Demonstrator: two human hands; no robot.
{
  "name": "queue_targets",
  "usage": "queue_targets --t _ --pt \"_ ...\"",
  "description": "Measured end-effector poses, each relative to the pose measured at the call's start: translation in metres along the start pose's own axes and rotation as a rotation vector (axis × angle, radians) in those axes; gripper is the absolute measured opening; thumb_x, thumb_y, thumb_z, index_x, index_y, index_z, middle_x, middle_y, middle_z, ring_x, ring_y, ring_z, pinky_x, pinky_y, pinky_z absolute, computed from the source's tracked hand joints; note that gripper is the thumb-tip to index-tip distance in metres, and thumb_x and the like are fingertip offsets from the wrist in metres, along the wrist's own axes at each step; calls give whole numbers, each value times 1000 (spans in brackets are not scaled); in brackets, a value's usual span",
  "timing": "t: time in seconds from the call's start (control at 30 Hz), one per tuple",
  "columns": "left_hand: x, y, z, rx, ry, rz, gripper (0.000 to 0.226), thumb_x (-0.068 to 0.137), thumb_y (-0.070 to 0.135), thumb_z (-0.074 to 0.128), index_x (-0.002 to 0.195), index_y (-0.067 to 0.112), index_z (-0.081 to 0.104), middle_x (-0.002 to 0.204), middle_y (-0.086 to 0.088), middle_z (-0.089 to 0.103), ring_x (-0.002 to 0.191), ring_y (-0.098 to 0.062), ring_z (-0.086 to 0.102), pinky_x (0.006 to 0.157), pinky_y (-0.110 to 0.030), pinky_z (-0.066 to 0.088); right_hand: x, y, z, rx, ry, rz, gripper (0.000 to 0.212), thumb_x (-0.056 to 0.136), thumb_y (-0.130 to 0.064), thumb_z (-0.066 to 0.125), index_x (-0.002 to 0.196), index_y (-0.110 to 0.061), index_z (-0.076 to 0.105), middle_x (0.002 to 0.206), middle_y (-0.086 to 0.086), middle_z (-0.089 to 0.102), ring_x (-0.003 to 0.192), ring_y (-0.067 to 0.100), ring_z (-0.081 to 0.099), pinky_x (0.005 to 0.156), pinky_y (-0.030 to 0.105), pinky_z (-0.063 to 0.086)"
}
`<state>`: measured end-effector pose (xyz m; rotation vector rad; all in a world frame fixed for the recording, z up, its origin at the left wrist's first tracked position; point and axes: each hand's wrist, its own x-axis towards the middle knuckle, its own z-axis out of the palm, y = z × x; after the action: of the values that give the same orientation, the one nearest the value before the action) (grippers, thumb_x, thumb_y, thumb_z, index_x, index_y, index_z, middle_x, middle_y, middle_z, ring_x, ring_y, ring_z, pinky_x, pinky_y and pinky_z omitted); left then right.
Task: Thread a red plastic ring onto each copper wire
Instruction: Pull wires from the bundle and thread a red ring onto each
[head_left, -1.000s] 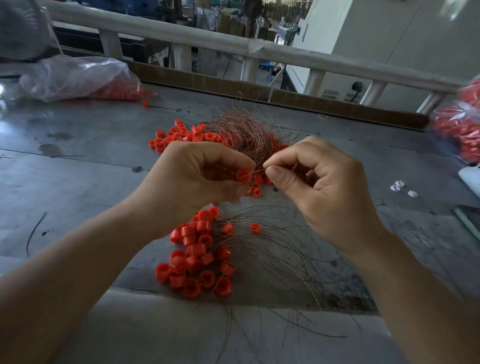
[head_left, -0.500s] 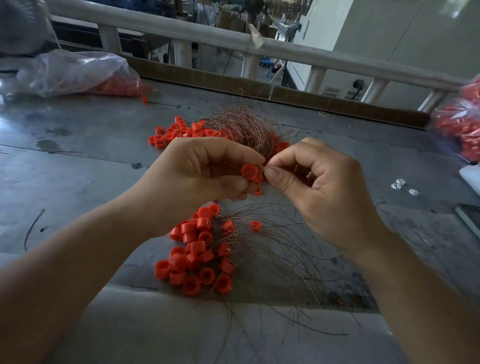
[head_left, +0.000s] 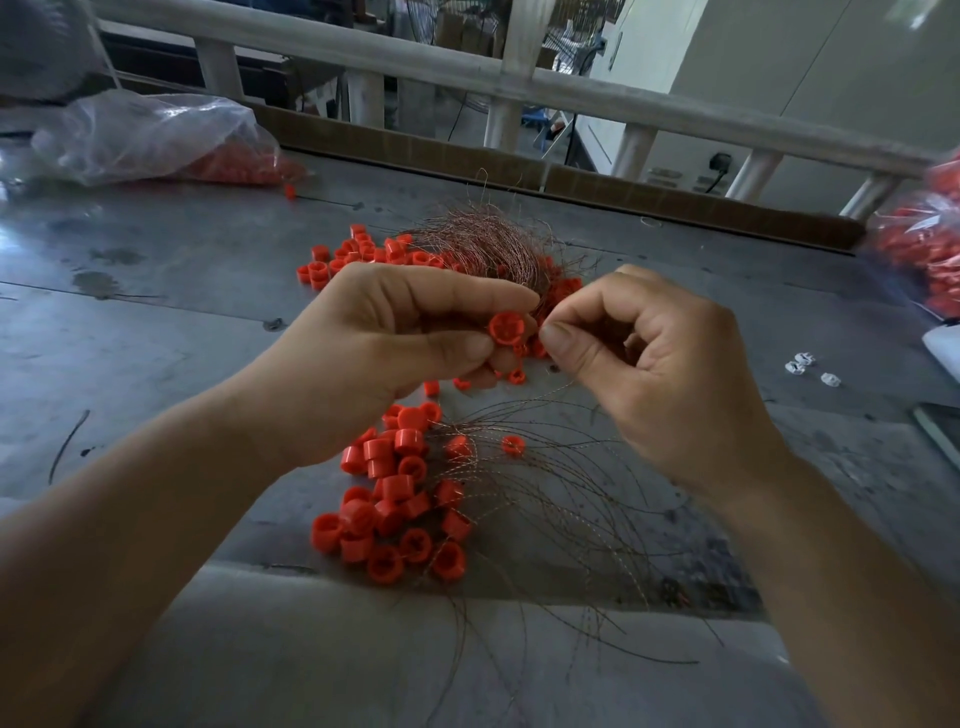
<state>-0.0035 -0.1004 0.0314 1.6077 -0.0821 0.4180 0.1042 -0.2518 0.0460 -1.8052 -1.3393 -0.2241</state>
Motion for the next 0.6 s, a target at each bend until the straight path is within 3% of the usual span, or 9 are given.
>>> queue_targets --t 0.3,0.6 --pt "0 -3 -2 25 -28 23 40 71 5 59 103 26 67 78 2 72 72 -8 67 69 -15 51 1 -2 -1 4 5 0 9 79 -22 61 71 -24 57 67 -12 53 63 3 48 56 8 35" --pt "-1 -3 -3 0 -43 21 40 65 18 64 104 26 67 81 2 73 77 -9 68 70 -15 51 1 -3 -1 4 4 11 8 79 -22 61 71 -21 59 67 -10 54 62 4 49 55 9 36"
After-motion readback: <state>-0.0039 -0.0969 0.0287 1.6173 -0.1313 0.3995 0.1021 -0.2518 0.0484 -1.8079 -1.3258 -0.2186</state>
